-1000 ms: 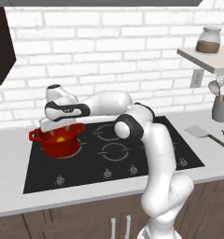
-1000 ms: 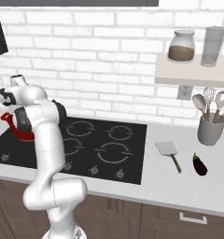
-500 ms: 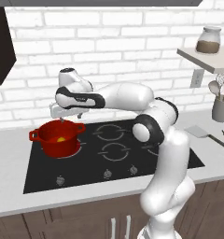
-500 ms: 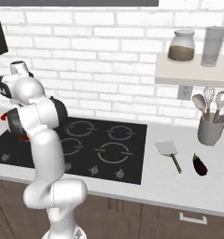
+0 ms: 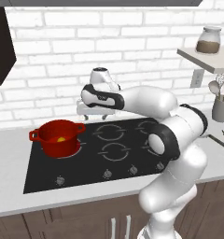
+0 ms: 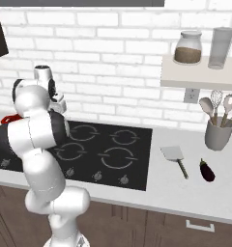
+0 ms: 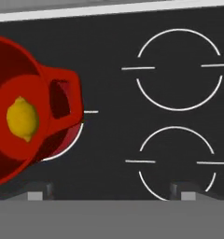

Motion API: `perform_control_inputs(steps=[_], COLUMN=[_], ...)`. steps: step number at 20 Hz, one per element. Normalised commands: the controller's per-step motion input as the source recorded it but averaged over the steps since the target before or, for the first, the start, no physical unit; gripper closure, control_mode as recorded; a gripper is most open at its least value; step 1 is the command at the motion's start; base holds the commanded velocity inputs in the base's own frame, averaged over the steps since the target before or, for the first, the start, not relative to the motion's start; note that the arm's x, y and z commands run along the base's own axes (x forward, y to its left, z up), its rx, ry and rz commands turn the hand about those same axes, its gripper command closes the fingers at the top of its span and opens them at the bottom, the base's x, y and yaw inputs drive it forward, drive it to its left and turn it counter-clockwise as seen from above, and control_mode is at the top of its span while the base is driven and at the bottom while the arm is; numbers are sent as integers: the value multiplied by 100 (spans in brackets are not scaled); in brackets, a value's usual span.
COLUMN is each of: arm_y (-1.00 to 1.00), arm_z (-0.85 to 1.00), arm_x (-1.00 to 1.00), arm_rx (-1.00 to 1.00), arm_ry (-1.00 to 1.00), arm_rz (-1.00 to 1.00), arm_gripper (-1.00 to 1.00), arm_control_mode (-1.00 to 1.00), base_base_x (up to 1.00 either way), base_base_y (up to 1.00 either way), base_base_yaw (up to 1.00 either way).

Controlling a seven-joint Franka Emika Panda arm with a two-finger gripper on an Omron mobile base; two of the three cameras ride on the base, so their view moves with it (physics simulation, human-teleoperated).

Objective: Put the lemon and eggplant in the pot. Retrieve the spatula and lightly stir the vegetables in the pot.

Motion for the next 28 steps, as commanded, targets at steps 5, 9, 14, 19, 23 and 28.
perform_control_inputs(steps=[5, 9, 14, 19, 23, 28], arm_y=[-100, -100, -100, -100, -100, -100], arm_z=[-8, -7, -1, -1, -2, 0], arm_x=[-3, 0, 0, -8, -42, -57], arm_rx=[9, 3, 0, 0, 0, 0], arm_ry=[4, 4, 3, 1, 0, 0], arm_rz=[-19, -19, -19, -19, -17, -13], arm_gripper=[-100, -100, -100, -100, -100, -100], arm_control_mode=[-100, -100, -100, -100, -100, -100], base_base_x=[0, 0, 0, 0, 0, 0], base_base_y=[0, 0, 0, 0, 0, 0], base_base_yaw=[0, 0, 0, 0, 0, 0])
